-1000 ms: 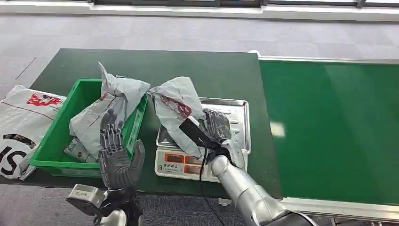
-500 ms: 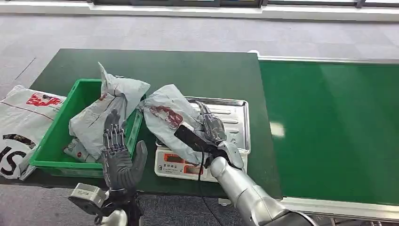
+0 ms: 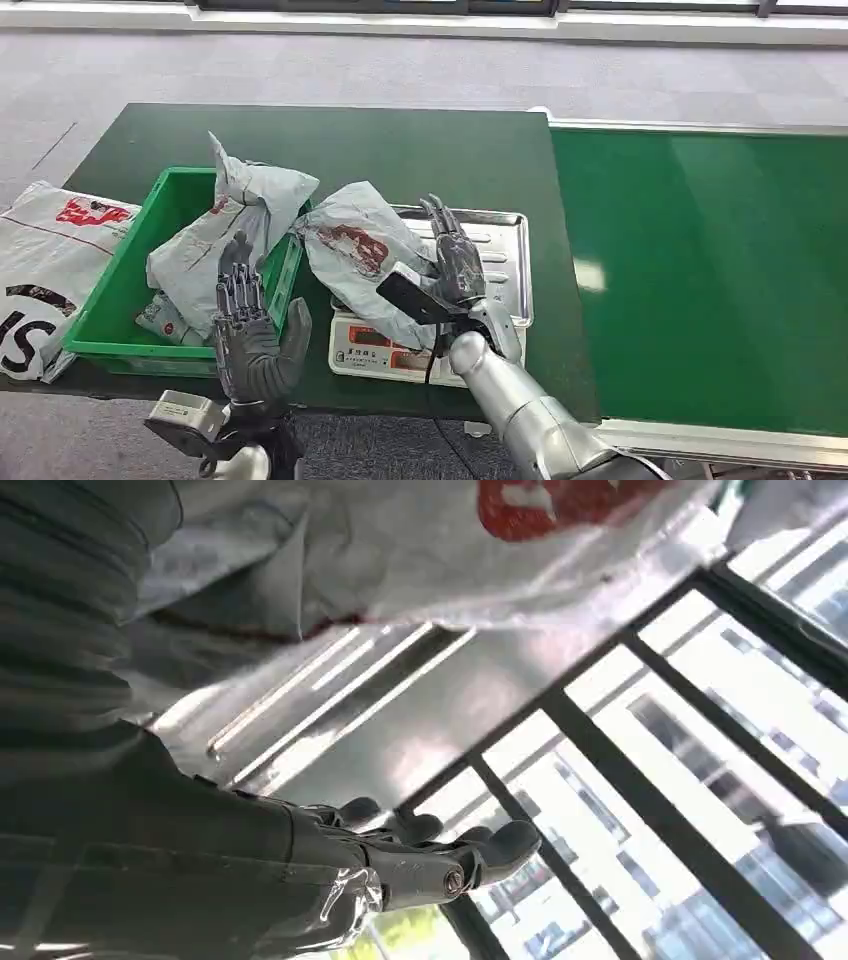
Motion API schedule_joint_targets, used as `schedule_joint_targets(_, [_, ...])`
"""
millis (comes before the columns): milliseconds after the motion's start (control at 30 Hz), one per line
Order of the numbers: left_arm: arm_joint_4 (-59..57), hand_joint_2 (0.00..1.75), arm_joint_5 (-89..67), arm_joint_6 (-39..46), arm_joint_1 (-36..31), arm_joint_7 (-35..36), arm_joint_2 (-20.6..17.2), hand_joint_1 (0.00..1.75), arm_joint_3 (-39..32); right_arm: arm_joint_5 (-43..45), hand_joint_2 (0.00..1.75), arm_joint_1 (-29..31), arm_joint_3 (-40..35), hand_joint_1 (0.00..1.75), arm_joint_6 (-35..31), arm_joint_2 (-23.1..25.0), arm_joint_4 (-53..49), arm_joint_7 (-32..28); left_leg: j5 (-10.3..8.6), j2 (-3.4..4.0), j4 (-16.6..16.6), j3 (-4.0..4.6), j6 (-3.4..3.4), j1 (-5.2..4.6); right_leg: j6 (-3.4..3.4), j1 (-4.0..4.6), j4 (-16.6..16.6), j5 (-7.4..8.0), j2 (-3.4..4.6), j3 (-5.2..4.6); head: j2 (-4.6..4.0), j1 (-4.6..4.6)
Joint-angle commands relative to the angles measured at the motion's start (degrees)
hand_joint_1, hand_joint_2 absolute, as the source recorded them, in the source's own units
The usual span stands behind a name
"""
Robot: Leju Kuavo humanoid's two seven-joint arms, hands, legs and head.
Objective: Moved the parcel from conveyor to table for the left to box.
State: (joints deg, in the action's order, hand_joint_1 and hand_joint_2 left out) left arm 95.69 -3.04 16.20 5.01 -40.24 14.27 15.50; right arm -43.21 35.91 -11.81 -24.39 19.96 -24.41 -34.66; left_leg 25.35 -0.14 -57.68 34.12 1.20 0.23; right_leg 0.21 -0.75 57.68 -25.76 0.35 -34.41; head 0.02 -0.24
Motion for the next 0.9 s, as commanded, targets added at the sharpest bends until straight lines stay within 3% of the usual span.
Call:
schedule_joint_targets(33, [-1.4, 1.75, 0.0, 0.4, -2.4, 0.2, 2.3, 0.00, -1.8, 0.5, 1.75, 0.0, 0.2, 0.00, -1.1, -0.4, -2.7, -1.0, 0.00, -0.06, 0.0, -0.01, -0.03, 0.02, 0.00, 0.02, 0.0, -0.01, -0.09, 0.05, 0.00, 0.00])
schedule_joint_targets(200, [-1.4, 1.75, 0.0, 0.4, -2.4, 0.2, 2.3, 0.00, -1.8, 0.5, 1.75, 0.0, 0.2, 0.00, -1.1, -0.4, -2.7, -1.0, -0.01, -0.08, 0.0, -0.03, -0.03, 0.03, -0.01, 0.04, -0.1, 0.00, -0.13, 0.10, 0.00, 0.00])
schedule_joint_targets(267, [-1.2, 1.75, -0.2, 0.4, -2.3, 0.2, 2.4, 0.00, -2.2, 1.6, 1.75, -0.8, 1.4, 0.00, -5.2, -0.1, -4.6, -3.5, -0.01, -0.10, 0.0, -0.01, -0.03, 0.03, 0.00, 0.04, -0.1, -0.01, -0.13, 0.07, 0.00, 0.00])
schedule_joint_targets(333, [-1.0, 1.75, -0.2, 0.4, -2.2, 0.2, 2.3, 0.00, -2.4, 4.4, 1.75, -1.4, 2.0, 0.00, -5.0, 0.0, -6.6, -5.3, 0.00, -0.08, 0.0, 0.01, -0.02, 0.02, 0.00, 0.03, 0.0, -0.01, -0.11, 0.04, 0.00, 0.00])
schedule_joint_targets(433, [-0.5, 1.75, -0.9, 2.1, -1.9, 0.2, 2.1, 0.00, -2.3, 11.7, 1.75, -5.1, 0.0, 0.00, -6.0, -0.5, -16.1, -5.3, 0.01, -0.10, 0.0, -0.02, -0.03, 0.03, -0.01, 0.04, 0.0, -0.03, -0.14, 0.09, 0.00, 0.00])
schedule_joint_targets(533, [-1.7, 1.75, -4.0, 9.4, -2.6, 0.2, -0.5, 0.00, 0.4, 21.0, 1.75, -9.1, -5.7, 0.00, -13.8, -2.7, -27.6, -5.3, 0.02, -0.14, 0.0, -0.03, -0.04, 0.06, -0.01, 0.07, -0.1, -0.03, -0.19, 0.15, 0.00, 0.00])
schedule_joint_targets(600, [-5.1, 1.75, -5.0, 11.5, -4.2, 0.2, -2.1, 0.00, 1.0, 23.2, 1.75, -11.7, -7.1, 0.00, -15.6, -3.5, -34.8, -5.3, -0.01, -0.18, 0.0, 0.01, -0.03, 0.02, -0.01, 0.03, -0.1, -0.04, -0.21, 0.09, 0.00, 0.00])
schedule_joint_targets(667, [-11.5, 1.75, -9.8, 16.6, -7.8, 0.2, -3.5, 0.00, 0.2, 20.7, 1.75, -15.0, -6.2, 0.00, -15.6, -2.5, -42.0, -5.3, -0.05, -0.31, 0.1, -0.01, -0.02, 0.02, -0.01, 0.03, -0.1, -0.04, -0.34, 0.14, 0.00, 0.00])
schedule_joint_targets(733, [-21.4, 1.75, -15.0, 15.6, -12.5, 0.2, -3.4, 0.00, -2.5, 19.4, 1.75, -17.5, -7.5, 0.00, -15.6, -2.4, -47.3, -5.3, -0.07, -0.32, 0.1, -0.03, -0.01, 0.00, -0.02, 0.00, -0.1, -0.03, -0.35, 0.11, 0.00, 0.00])
schedule_joint_targets(767, [-28.1, 1.75, -19.3, 16.7, -17.9, 0.2, -2.9, 0.00, -4.6, 18.8, 1.75, -19.1, -8.4, 0.00, -15.6, -2.0, -49.1, -5.3, -0.10, -0.41, 0.2, -0.08, -0.01, 0.01, -0.04, 0.02, -0.2, -0.03, -0.45, 0.18, 0.00, 0.00])
schedule_joint_targets(900, [-42.7, 1.75, -31.8, 15.5, -29.4, 3.6, -0.8, 0.00, -9.4, 19.3, 1.75, -19.6, -10.1, 0.00, -15.6, -1.6, -49.5, -5.3, -0.17, -0.54, 0.1, 0.02, -0.01, 0.01, -0.03, 0.01, -0.1, 0.01, -0.57, 0.15, 0.00, 0.02])
